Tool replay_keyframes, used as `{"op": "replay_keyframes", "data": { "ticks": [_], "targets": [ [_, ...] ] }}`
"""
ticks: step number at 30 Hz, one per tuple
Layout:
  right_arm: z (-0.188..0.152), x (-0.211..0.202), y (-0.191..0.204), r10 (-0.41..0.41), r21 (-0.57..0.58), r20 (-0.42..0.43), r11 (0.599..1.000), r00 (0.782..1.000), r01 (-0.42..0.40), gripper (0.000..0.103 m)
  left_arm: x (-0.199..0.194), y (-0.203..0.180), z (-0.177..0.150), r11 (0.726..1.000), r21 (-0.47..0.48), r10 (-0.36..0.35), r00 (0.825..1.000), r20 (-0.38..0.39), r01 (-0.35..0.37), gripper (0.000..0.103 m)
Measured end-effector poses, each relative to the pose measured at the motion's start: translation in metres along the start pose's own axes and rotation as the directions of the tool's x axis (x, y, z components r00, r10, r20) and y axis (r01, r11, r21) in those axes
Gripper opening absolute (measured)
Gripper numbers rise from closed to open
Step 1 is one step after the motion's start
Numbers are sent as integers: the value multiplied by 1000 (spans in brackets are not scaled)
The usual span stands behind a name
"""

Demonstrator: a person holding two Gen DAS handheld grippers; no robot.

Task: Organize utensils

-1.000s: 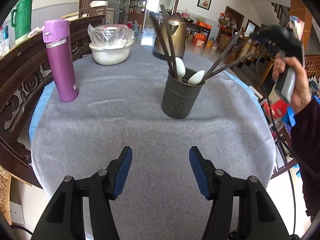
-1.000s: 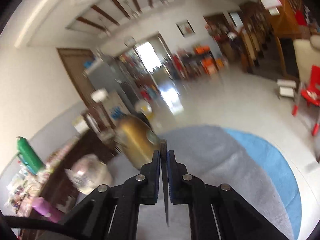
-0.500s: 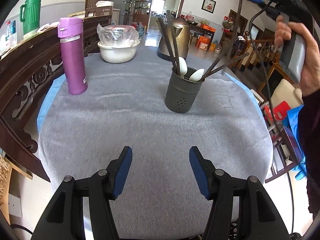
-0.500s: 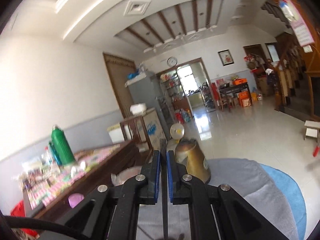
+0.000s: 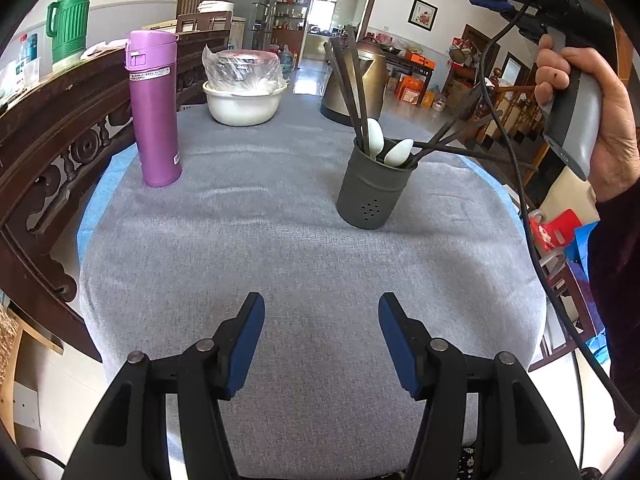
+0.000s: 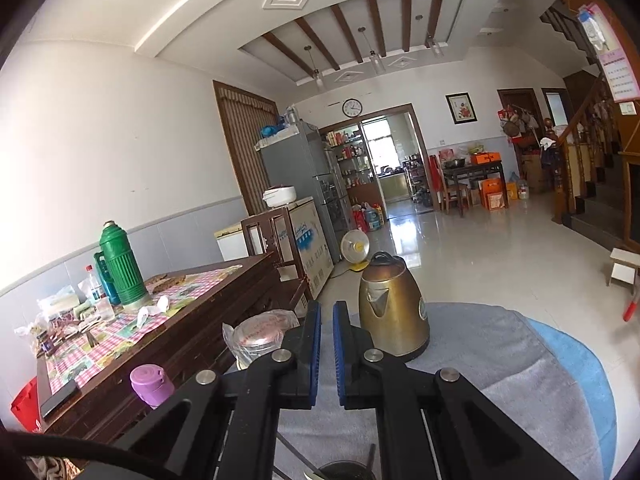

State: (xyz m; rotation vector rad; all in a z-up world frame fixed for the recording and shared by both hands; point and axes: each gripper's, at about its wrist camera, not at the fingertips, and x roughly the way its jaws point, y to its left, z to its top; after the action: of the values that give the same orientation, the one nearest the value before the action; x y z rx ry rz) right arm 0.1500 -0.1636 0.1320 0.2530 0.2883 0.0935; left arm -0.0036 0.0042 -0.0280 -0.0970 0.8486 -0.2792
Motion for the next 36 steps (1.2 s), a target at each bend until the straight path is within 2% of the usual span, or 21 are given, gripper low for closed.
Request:
{"op": "replay_keyframes", "data": {
  "ticks": [6,8,9,10,11,12,14,15,16,17,18,20,22,23,26,27,29,30,31,32,36],
  "targets": [
    [-7,-11,-17,68,66,-113,996,991,-61,9,2,5,0,1000,-10,-3,1000,-2,3,60],
    [-15,-18,-28,110,92,-154,991,982,-96,18,4,7,0,1000,-16,-6,1000,-9,6,60],
    [-21,-23,-34,122,107,-174,989,977,-104,33,6,7,0,1000,-18,-9,1000,-15,9,60],
    [-28,-29,-40,130,125,-192,986,973,-108,61,7,6,0,1000,-17,-11,1000,-18,10,60],
    [-34,-33,-45,136,137,-198,984,971,-110,74,8,5,-1,1000,-14,-13,1000,-20,12,60],
    [-43,-41,-50,151,157,-192,980,970,-121,78,9,4,-1,1000,-10,-15,1000,-23,15,60],
    [-66,-52,-55,158,155,-214,980,964,-126,75,12,2,-2,1000,-5,-18,999,-29,18,60],
    [-74,-53,-54,149,148,-231,982,962,-116,68,13,1,-2,1000,-4,-19,999,-32,19,60],
    [-89,-54,-55,140,146,-258,984,956,-105,53,14,0,-2,1000,-4,-21,999,-35,21,60],
    [-102,-51,-56,139,146,-290,984,947,-99,49,14,-1,-2,1000,-3,-22,999,-38,22,60],
    [-117,-45,-58,137,147,-342,985,930,-91,44,14,-2,-2,1000,-1,-22,999,-39,22,60],
    [-149,-28,-70,136,201,-443,978,886,-50,44,13,-4,-3,1000,7,-17,999,-38,17,60],
    [-183,-6,-81,196,289,-543,957,817,-37,44,12,-5,-4,1000,12,-12,999,-38,12,60],
    [-195,3,-83,219,320,-568,947,793,-32,44,11,-5,-5,1000,12,-11,999,-38,11,60],
    [-216,20,-85,251,367,-594,930,764,-20,44,11,-6,-6,1000,12,-2,999,-40,3,60],
    [-221,27,-85,252,375,-598,927,761,-12,44,10,-6,-6,1000,13,0,999,-39,1,60],
    [-222,37,-84,224,360,-588,933,778,4,39,9,-7,-5,1000,17,6,999,-34,-6,60],
    [-222,40,-84,213,351,-587,936,781,9,30,8,-7,-5,1000,17,9,999,-33,-8,60],
    [-220,42,-83,206,340,-588,940,782,9,15,7,-6,-5,1000,18,13,999,-30,-13,60],
    [-218,43,-82,201,326,-589,945,783,2,11,7,-6,-5,1000,18,15,999,-28,-15,60],
    [-208,27,-73,140,241,-555,971,820,-2,8,8,-2,-5,1000,9,25,999,-23,-24,60]
  ]
}}
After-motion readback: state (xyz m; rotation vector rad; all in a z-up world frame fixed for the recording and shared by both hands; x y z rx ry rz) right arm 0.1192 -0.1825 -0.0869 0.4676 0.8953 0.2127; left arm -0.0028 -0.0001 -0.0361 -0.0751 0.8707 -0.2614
